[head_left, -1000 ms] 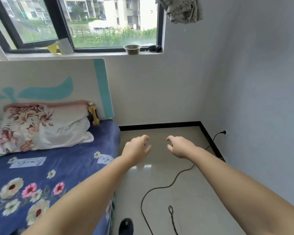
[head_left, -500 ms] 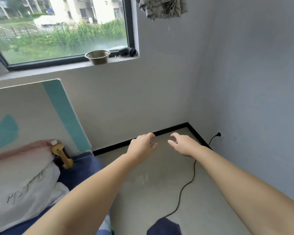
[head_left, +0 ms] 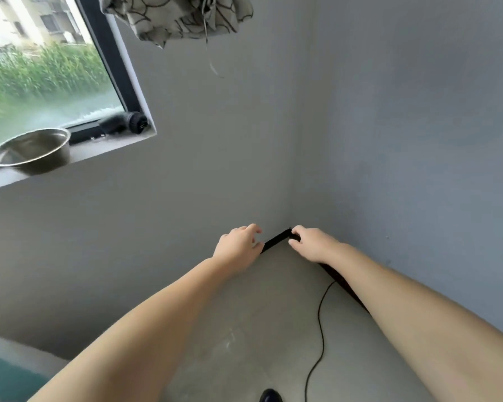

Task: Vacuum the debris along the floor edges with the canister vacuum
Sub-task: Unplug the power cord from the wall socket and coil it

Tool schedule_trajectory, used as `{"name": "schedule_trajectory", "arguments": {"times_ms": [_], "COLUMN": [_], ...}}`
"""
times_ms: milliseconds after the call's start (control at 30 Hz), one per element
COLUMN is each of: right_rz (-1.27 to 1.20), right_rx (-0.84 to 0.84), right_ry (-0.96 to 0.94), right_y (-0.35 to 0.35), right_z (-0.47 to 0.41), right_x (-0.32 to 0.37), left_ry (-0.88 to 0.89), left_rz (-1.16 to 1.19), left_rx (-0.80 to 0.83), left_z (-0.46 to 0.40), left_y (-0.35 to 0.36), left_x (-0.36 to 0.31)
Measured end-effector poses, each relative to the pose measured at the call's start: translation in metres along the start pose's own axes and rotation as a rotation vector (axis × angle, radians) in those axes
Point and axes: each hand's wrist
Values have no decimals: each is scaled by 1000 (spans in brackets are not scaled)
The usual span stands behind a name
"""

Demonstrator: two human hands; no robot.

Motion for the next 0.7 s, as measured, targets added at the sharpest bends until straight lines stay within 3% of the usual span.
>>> {"name": "schedule_trajectory", "arguments": {"times_ms": [300,700], "right_rz": [-174,-525], "right_rx": [-16,70], "right_ry": [174,785], "right_y": [-29,48], "right_z": [-83,-135], "right_x": [-95,-203], "left_ry": [152,500], "left_rz": [-80,-292], "left_rx": [207,748], "left_z": [-169,-361], "left_y": [19,144], "left_x": [-43,-83]}}
Point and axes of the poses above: each hand's wrist, its own z-axis away from the middle knuckle, its own y-axis out of the palm, x = y × z, and after that the axes turned 10 degrees about z, right-handed
